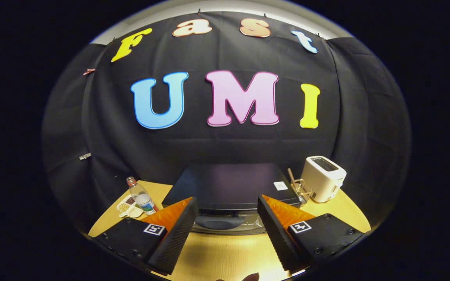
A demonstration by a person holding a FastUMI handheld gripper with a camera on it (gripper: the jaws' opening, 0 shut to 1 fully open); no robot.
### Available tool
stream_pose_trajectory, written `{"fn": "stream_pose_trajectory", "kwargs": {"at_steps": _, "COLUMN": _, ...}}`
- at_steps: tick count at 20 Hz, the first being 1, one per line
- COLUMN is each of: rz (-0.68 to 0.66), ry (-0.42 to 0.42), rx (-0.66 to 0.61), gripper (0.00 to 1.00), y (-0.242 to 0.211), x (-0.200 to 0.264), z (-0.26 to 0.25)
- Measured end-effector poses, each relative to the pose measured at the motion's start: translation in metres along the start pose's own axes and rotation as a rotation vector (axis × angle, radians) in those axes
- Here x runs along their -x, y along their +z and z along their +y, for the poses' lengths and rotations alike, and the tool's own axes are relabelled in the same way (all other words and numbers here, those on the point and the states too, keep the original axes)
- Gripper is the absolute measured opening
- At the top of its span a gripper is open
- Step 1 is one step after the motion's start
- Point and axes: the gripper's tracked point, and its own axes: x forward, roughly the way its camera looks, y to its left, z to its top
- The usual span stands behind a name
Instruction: Open the toaster oven, put the food inside, and close the toaster oven door.
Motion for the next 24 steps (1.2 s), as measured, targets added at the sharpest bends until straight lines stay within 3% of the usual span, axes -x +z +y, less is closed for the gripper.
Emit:
{"fn": "stream_pose_trajectory", "kwargs": {"at_steps": 9, "rz": 0.155, "ry": -0.041, "rx": -0.015, "gripper": 0.99, "y": -0.064, "x": -0.065, "z": 0.012}}
{"fn": "stream_pose_trajectory", "kwargs": {"at_steps": 11, "rz": 0.131, "ry": -0.061, "rx": 0.013, "gripper": 0.99, "y": -0.06, "x": -0.068, "z": 0.01}}
{"fn": "stream_pose_trajectory", "kwargs": {"at_steps": 19, "rz": 0.143, "ry": -0.059, "rx": 0.002, "gripper": 0.99, "y": -0.083, "x": -0.034, "z": 0.011}}
{"fn": "stream_pose_trajectory", "kwargs": {"at_steps": 24, "rz": 0.203, "ry": -0.059, "rx": -0.011, "gripper": 0.99, "y": -0.123, "x": 0.003, "z": 0.009}}
